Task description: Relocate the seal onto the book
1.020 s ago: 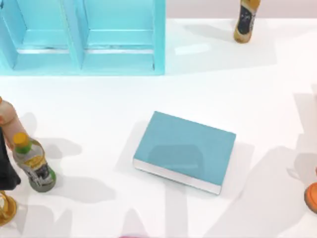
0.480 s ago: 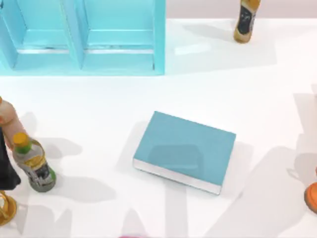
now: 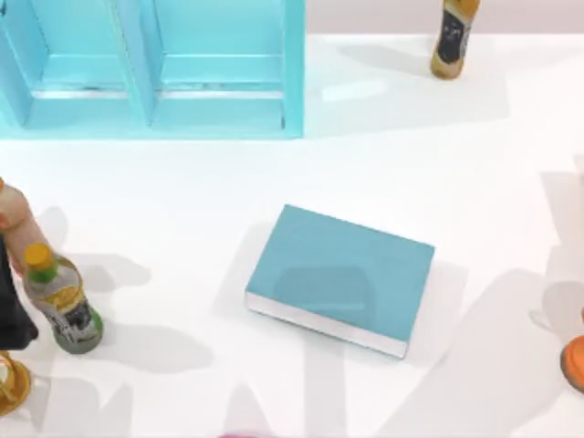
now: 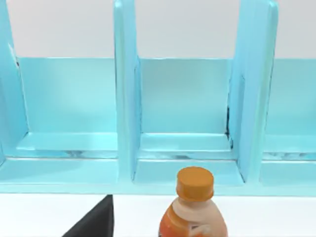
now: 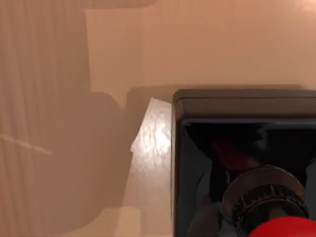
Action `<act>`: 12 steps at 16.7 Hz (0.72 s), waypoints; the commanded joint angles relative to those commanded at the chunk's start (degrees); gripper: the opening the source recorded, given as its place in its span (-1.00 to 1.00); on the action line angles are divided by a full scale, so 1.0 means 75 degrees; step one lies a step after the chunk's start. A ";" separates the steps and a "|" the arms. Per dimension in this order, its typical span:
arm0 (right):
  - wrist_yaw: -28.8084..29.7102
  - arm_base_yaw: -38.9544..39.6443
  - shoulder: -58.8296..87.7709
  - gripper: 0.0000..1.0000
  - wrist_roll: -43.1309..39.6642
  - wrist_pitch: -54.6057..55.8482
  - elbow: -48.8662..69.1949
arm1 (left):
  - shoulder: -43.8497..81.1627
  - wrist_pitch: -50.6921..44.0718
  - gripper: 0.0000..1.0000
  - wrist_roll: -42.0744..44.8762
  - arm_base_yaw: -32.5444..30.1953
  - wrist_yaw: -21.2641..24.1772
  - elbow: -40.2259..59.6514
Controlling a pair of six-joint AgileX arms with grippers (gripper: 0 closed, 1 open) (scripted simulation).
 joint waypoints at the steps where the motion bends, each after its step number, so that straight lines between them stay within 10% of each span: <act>1: 0.0000 0.0000 0.0000 -1.00 0.0000 0.0000 0.0000 | 0.0000 0.0000 1.00 0.0000 0.0000 0.0000 0.0000; 12: 0.0007 0.1985 -0.0663 -1.00 0.2004 -0.2836 0.2036 | 0.0000 0.0000 1.00 0.0000 0.0000 0.0000 0.0000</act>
